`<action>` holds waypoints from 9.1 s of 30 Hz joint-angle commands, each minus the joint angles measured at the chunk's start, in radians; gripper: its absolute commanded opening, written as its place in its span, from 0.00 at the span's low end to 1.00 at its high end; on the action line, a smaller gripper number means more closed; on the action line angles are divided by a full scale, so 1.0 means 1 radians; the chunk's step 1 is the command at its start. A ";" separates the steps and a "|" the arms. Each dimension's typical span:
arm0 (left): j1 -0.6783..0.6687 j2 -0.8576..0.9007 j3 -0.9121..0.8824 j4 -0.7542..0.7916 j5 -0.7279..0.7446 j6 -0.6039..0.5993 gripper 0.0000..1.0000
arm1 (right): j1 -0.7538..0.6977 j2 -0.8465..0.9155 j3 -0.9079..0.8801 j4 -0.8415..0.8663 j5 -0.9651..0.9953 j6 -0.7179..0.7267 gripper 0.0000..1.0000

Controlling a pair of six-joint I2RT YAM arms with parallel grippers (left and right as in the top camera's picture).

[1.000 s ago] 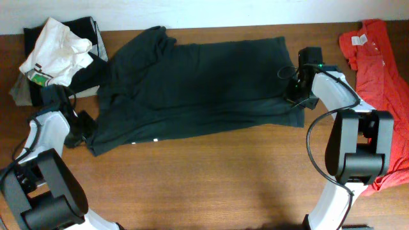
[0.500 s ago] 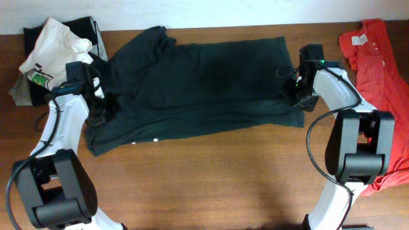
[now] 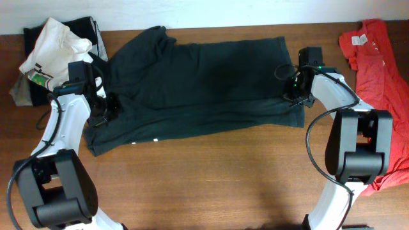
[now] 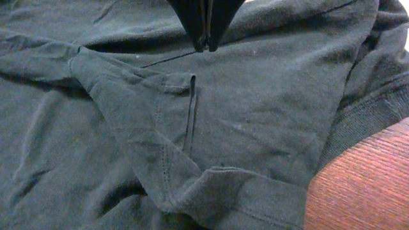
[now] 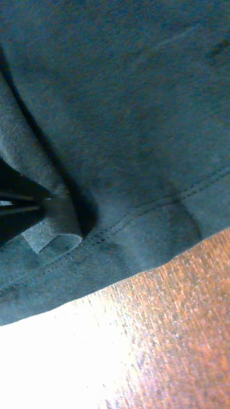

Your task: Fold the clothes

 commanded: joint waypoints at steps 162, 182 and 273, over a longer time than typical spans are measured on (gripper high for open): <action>0.105 0.224 -0.048 -0.011 -0.017 -0.038 0.00 | 0.013 0.072 0.009 -0.296 0.069 0.124 0.04; 0.044 0.225 0.362 -0.316 0.053 0.030 0.44 | 0.012 -0.303 0.052 -0.272 -0.071 0.115 0.99; -0.375 0.637 0.706 0.675 -0.125 0.349 0.61 | 0.019 -0.144 0.043 -0.137 -0.202 0.111 0.99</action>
